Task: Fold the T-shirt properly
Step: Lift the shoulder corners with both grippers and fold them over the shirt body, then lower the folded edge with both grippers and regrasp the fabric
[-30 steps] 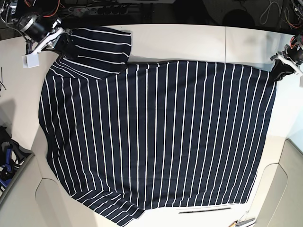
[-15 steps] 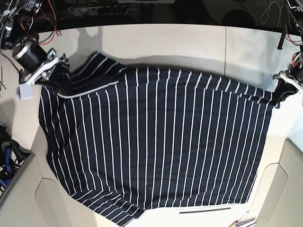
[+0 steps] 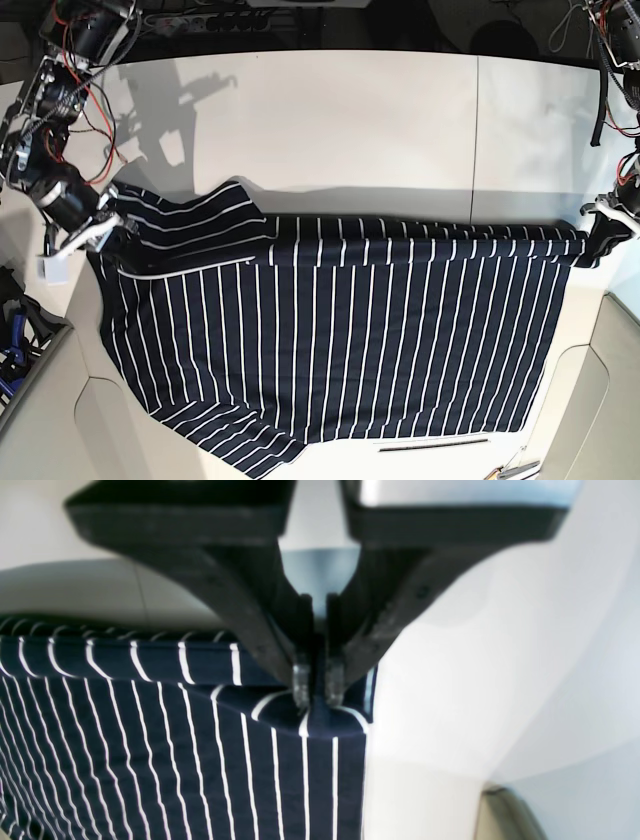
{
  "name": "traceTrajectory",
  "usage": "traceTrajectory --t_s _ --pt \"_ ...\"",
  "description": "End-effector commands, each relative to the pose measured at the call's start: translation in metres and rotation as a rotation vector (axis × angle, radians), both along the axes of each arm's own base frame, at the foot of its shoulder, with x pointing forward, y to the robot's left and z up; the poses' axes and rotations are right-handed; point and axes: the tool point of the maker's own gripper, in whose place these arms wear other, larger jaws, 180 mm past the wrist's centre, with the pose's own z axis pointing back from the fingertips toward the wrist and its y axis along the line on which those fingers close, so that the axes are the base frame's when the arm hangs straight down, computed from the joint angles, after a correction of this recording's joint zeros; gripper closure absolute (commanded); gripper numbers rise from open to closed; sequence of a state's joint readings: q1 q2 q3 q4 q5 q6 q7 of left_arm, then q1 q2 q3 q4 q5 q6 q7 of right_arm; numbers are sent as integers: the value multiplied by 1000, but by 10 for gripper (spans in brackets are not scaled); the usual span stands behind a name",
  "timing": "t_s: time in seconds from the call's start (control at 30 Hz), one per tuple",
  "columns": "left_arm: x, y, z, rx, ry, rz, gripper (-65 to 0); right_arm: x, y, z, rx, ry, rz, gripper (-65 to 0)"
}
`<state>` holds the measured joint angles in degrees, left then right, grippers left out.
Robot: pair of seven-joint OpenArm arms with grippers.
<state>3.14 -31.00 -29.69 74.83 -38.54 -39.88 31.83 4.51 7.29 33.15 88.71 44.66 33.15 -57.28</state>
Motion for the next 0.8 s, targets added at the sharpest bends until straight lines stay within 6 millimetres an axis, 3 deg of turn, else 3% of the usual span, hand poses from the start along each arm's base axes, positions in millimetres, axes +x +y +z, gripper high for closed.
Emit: traceTrajectory --t_s 0.0,0.3,0.57,0.77 --pt "10 6 16 26 -53 -4 0 15 -4 17 15 -60 -12 0" --pt "39 18 -4 67 -37 25 0 61 -7 12 59 -47 -45 0" --pt "56 21 7 44 -70 45 0 90 18 14 6 -55 24 0" --pt "60 18 10 47 -92 38 0 97 29 12 -81 -66 51 0"
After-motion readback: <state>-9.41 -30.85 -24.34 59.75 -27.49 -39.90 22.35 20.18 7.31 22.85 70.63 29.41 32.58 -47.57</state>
